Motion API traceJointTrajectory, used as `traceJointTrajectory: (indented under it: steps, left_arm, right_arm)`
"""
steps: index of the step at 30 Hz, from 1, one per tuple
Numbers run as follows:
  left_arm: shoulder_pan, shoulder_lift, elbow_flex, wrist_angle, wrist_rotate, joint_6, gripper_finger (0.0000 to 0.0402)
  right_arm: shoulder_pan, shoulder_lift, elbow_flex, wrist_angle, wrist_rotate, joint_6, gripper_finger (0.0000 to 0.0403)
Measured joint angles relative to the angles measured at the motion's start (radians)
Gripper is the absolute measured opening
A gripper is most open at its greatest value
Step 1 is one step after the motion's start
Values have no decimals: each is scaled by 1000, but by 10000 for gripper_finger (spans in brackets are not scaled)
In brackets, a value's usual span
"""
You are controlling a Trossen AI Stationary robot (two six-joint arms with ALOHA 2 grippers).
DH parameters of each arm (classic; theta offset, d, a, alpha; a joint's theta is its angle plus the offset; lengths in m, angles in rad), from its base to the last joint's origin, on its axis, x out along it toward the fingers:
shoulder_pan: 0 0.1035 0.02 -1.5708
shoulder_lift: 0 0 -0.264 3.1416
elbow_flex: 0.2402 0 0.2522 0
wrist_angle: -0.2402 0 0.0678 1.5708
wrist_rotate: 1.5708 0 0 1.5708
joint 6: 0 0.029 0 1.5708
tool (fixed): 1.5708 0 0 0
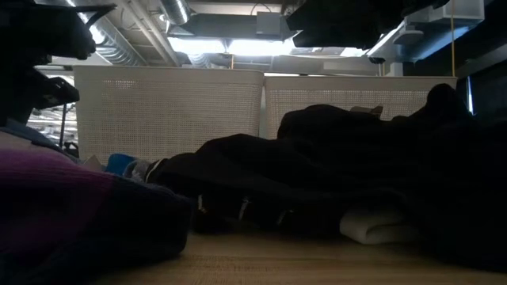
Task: Sort clothes
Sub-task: Put the blue sock into the left white bin
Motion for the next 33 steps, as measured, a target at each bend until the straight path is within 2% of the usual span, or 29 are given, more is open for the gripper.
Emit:
traceJointTrajectory:
  steps: [5, 10, 17, 23, 33]
  left_arm:
    - [0, 0, 0, 27, 0, 45, 7]
    - [0, -2, 18, 19, -9, 70, 14]
    - [1, -2, 118, 12, -71, 157, 4]
    - [1, -3, 217, 12, -207, 280, 11]
    - [3, -3, 365, 20, -518, 491, 15]
  right_arm:
    - [-1, 0, 0, 0, 0, 0, 245]
    - [-1, 0, 0, 0, 0, 0, 245]
    - [-1, 0, 0, 0, 0, 0, 245]
    - [-1, 0, 0, 0, 0, 0, 245]
    - [-1, 0, 0, 0, 0, 0, 245]
